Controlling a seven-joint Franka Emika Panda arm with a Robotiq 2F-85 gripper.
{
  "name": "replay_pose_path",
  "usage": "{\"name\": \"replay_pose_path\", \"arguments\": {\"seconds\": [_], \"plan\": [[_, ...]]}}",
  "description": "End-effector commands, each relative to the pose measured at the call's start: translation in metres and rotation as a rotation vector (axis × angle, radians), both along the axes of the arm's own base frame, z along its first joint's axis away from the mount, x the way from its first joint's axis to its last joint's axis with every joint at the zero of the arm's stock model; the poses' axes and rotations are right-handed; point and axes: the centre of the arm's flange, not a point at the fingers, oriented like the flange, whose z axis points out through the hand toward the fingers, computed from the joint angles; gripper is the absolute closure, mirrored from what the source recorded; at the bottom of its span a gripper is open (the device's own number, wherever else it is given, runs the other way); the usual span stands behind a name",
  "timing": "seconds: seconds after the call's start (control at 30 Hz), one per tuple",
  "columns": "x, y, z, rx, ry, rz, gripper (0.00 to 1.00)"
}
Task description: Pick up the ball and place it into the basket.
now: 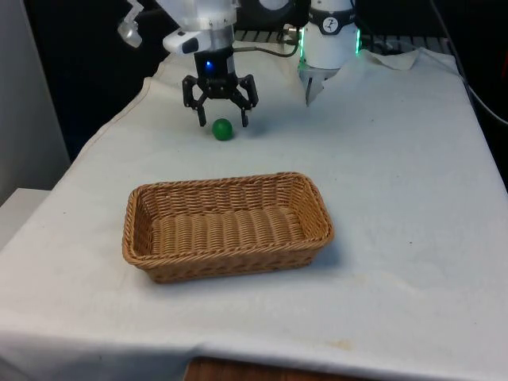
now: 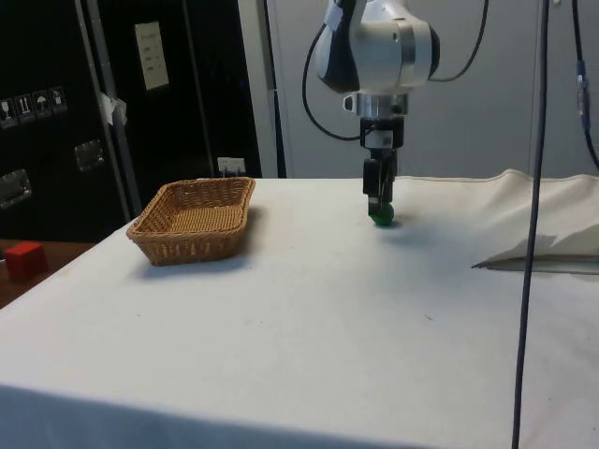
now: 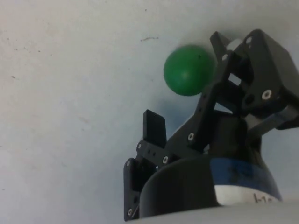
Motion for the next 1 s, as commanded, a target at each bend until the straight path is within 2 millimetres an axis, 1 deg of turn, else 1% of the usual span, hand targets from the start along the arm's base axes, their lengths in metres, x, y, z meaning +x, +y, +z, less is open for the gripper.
{"name": "replay_pose_path", "arguments": {"seconds": [0.0, 0.2, 0.47, 0.5, 0.53, 0.57, 0.63, 0.77, 0.8, 0.83, 0.97], "plan": [[0.0027, 0.0002, 0.0009, 0.016, -0.019, -0.002, 0.00], [0.0018, 0.0002, -0.0041, 0.024, -0.010, -0.003, 0.00], [0.0020, 0.0003, -0.0050, 0.028, -0.011, -0.002, 0.00], [0.0014, 0.0005, -0.0050, 0.027, -0.007, -0.002, 0.03], [0.0014, 0.0001, -0.0052, 0.029, -0.009, -0.003, 0.03], [0.0016, 0.0005, -0.0052, 0.029, -0.009, -0.002, 0.24], [0.0013, 0.0001, -0.0054, 0.029, -0.008, -0.003, 0.45], [0.0013, 0.0006, -0.0051, 0.028, -0.006, -0.001, 0.82], [0.0015, 0.0005, -0.0054, 0.028, -0.007, -0.002, 0.82], [0.0014, 0.0006, -0.0055, 0.029, -0.007, -0.002, 1.00], [0.0013, 0.0002, -0.0054, 0.029, -0.007, -0.002, 1.00]]}}
